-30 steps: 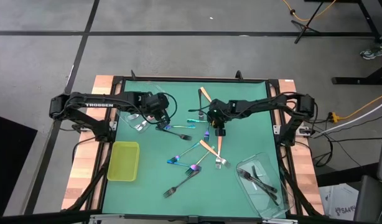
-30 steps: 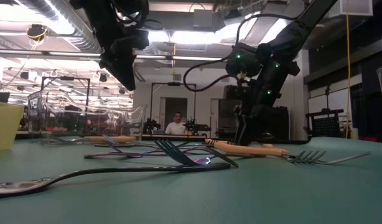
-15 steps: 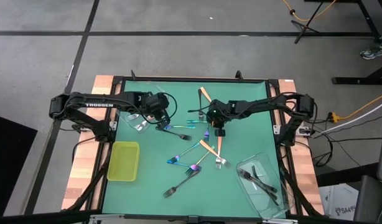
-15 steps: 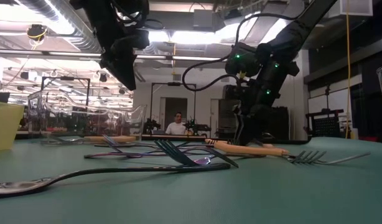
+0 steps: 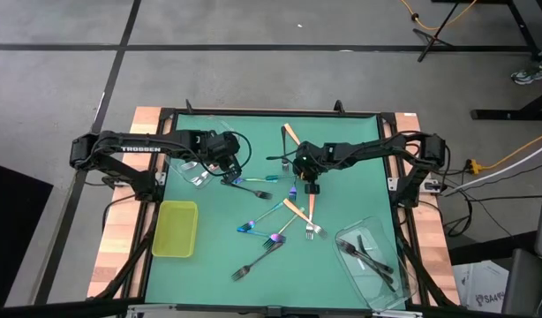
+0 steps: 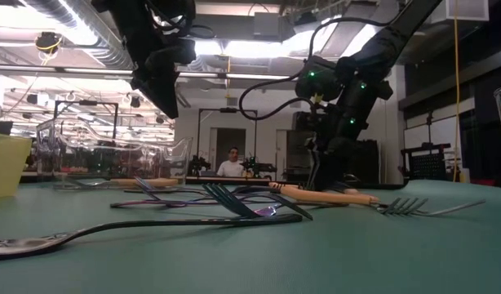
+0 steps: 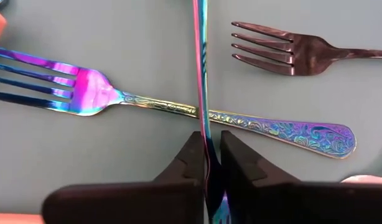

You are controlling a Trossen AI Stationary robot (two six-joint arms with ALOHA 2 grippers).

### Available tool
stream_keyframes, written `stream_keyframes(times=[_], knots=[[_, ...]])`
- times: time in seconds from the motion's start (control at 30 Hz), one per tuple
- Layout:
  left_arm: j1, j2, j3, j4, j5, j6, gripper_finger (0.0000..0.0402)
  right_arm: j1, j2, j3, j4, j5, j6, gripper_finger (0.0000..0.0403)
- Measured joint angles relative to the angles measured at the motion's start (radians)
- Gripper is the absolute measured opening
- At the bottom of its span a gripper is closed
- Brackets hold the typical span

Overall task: Sort silverware by color (type)
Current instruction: Put the blue fork in the yellow bin

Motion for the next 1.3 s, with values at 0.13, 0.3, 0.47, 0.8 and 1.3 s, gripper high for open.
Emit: stream_keyframes(times=[0.13, 0.3, 0.47, 0.8, 1.3], knots=[[0.0, 0.0, 0.0, 0.0, 0.0, 0.0, 0.0034, 0.0, 0.0, 0.0, 0.001, 0.002, -0.005, 0.0005], [0.0, 0.0, 0.0, 0.027, 0.0, -0.001, 0.0034, 0.0, 0.0, -0.001, 0.003, 0.005, -0.008, 0.0005], [0.0, 0.0, 0.0, 0.078, 0.0, 0.0, 0.0034, 0.0, 0.0, 0.006, -0.001, 0.005, -0.008, 0.0003], [-0.001, 0.0, 0.0, 0.111, 0.001, 0.001, 0.0034, -0.001, 0.004, 0.049, -0.039, 0.007, 0.002, 0.0001], [-0.074, 0.0, 0.0, 0.197, 0.001, 0.002, 0.0034, 0.0, 0.003, 0.118, -0.096, -0.037, -0.003, 0.0001]])
